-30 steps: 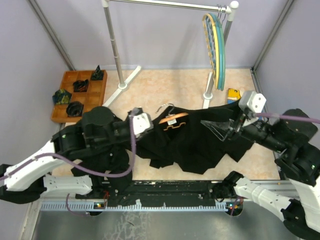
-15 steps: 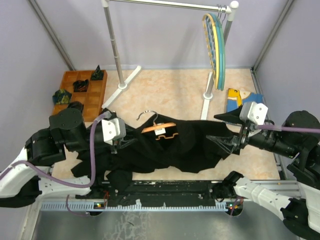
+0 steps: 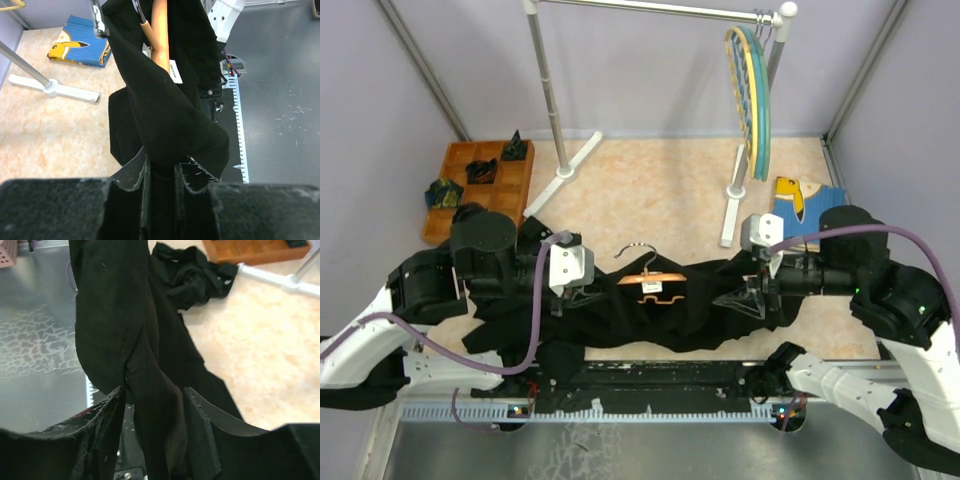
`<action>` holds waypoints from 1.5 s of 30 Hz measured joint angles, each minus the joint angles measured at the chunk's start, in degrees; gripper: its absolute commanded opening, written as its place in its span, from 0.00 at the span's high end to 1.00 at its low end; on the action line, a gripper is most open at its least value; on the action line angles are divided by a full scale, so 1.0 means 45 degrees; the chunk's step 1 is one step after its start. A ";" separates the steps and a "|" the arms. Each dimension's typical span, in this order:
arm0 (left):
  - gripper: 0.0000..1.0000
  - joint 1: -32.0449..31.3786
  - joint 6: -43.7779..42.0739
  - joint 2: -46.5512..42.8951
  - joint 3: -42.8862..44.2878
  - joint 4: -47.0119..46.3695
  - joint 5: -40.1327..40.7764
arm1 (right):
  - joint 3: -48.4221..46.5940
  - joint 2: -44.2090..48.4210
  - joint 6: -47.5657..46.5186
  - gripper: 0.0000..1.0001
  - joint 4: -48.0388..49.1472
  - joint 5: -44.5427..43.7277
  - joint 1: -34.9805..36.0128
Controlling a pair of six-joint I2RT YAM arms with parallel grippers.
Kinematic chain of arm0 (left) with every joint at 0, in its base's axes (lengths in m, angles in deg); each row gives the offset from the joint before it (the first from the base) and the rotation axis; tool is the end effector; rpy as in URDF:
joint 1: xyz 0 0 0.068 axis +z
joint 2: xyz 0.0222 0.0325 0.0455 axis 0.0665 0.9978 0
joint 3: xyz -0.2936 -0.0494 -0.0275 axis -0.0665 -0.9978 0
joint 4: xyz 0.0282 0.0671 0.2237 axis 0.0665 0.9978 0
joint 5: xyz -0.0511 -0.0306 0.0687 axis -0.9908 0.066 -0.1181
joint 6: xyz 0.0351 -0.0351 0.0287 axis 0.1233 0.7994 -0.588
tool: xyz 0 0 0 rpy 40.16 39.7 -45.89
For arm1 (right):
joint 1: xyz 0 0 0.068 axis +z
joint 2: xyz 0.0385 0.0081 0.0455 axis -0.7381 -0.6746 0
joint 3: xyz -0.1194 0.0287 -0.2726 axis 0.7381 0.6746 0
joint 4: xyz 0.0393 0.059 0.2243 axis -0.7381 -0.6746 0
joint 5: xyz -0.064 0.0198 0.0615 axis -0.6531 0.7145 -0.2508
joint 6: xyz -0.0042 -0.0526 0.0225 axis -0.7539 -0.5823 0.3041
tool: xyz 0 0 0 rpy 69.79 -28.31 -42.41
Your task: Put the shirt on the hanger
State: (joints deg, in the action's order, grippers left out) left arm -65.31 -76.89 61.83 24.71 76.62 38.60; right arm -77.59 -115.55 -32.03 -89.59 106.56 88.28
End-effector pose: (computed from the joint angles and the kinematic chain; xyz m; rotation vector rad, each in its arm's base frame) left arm 0.0333 -0.1170 0.4869 1.4579 1.2975 -0.8698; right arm 0.0161 0.0446 0.4682 -1.3043 1.5106 0.8617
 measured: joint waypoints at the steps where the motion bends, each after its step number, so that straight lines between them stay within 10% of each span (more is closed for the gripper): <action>1: 1.00 0.0000 0.0000 0.0005 0.0053 0.0044 -0.0058 | 0.0155 -0.0044 0.0015 0.61 -0.0068 0.0102 0.0000; 9: 0.92 0.0029 0.0073 0.0029 0.0155 0.0141 -0.0170 | 0.0573 -0.0107 0.0330 0.99 -0.0165 0.0869 0.0000; 14: 0.36 0.0019 0.0481 0.0019 0.0102 -0.0170 0.0437 | 0.0568 0.0078 0.0831 1.00 0.0087 0.0845 0.0000; 19: 0.06 0.0024 0.1311 -0.0272 -0.1020 -0.1962 0.2482 | 0.0568 0.0233 0.1583 1.00 0.0466 -0.1384 0.0005; 33: 0.01 0.0083 0.3687 -0.1962 -0.3973 -0.4609 0.9141 | -0.0238 -0.2142 0.3337 1.00 0.1219 -0.6489 0.0141; 45: 0.01 0.0335 0.5158 -0.2361 -0.4906 -0.4512 1.1788 | -0.7868 -0.7548 0.1962 1.00 -0.1166 -0.6499 0.0403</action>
State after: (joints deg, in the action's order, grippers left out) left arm -63.80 -53.68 51.20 2.64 56.31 91.64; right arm -113.00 -149.51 -23.20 -94.84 77.32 90.10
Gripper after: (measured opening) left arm 0.997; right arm 0.194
